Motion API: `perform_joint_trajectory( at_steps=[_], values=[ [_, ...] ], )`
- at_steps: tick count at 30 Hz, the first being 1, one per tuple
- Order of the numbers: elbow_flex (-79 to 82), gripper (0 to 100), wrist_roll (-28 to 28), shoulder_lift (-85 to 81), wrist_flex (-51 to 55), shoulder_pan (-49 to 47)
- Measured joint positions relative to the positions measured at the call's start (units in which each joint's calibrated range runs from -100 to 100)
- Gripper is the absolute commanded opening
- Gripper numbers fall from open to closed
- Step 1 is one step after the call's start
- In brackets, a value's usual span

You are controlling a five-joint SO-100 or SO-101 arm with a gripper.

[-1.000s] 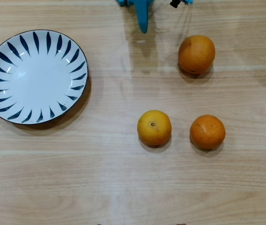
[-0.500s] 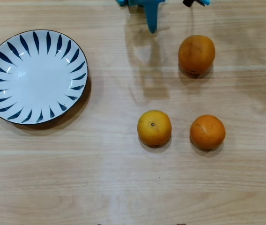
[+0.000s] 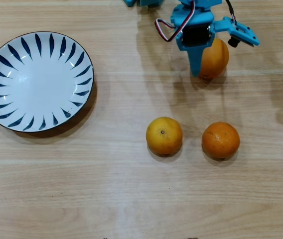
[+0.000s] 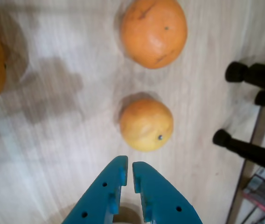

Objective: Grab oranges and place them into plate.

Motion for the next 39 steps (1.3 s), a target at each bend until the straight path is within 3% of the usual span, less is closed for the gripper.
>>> perform_joint_trajectory(
  at_steps=[11,16,25,33,39],
  values=[
    [-0.1,36,-13.8,2.0,-0.8,-2.4],
    [-0.1,46,-17.9,2.0,-0.8,-2.4],
    [-1.6,48,-19.6,2.0,-1.6,-2.6],
    [-1.8,48,-25.7,9.1,-13.6,0.8],
    [2.5,48,-26.6,14.2,-22.8,4.4]
  ],
)
